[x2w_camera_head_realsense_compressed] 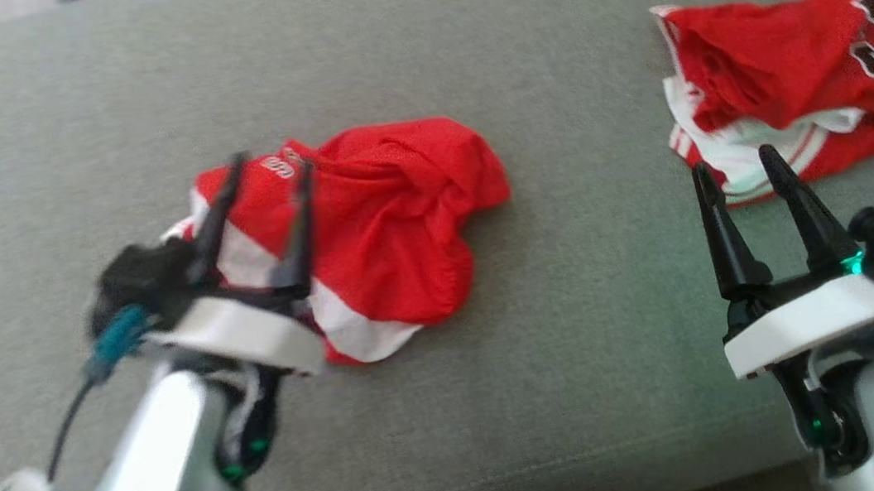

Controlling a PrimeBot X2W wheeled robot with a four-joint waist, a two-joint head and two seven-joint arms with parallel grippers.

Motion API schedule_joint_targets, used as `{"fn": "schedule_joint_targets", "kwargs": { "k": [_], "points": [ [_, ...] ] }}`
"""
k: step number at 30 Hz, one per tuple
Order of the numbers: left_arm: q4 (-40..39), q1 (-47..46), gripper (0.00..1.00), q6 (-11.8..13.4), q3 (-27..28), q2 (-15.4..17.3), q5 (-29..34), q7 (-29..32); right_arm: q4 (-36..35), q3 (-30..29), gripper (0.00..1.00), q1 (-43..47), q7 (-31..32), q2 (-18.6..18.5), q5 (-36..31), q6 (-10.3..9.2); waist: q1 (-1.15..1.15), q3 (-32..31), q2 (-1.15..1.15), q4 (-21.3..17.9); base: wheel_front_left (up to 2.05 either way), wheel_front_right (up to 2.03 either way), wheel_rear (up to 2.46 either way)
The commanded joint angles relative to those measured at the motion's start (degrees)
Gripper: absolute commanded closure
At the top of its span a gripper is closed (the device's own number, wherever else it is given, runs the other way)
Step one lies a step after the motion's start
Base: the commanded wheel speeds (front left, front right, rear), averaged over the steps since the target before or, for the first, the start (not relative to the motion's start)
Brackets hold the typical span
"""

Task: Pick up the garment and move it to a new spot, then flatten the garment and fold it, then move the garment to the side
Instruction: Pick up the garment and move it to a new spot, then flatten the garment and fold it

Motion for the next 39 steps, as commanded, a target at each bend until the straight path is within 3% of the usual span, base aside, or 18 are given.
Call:
{"fn": "schedule_joint_targets", "kwargs": {
  "k": [1, 5, 16, 39],
  "points": [
    [-3.1, 0.2, 0.0, 1.9, 4.0, 2.8, 0.7, -0.6, -1.9, 1.0, 0.0, -0.6, 0.4, -0.3, -0.5, -0.04, 0.0, -2.3, 0.0, 2.5, 0.0, 0.0, 0.0],
    [-4.7, 3.4, 0.0, 5.0, 7.9, 6.0, 1.1, -0.7, -2.0, 0.9, 0.0, 0.3, 1.0, -0.3, -1.0, -0.04, 0.0, -4.2, 0.0, 4.6, 0.0, 0.0, 0.0],
    [-7.7, 13.4, 0.0, 7.9, 13.3, 12.4, -0.1, -0.4, -2.1, 0.3, 0.0, 2.7, 2.5, -0.3, -2.0, -0.04, 0.0, -8.0, 0.0, 8.1, 0.0, 0.0, 0.0],
    [-14.8, 22.2, 0.0, 9.2, 11.3, 13.9, -1.5, 3.6, -4.0, -0.4, 0.0, 9.2, 5.0, -0.3, -2.4, -0.04, 0.0, -13.0, 0.0, 8.8, 0.0, 0.0, 0.0]
  ]
}}
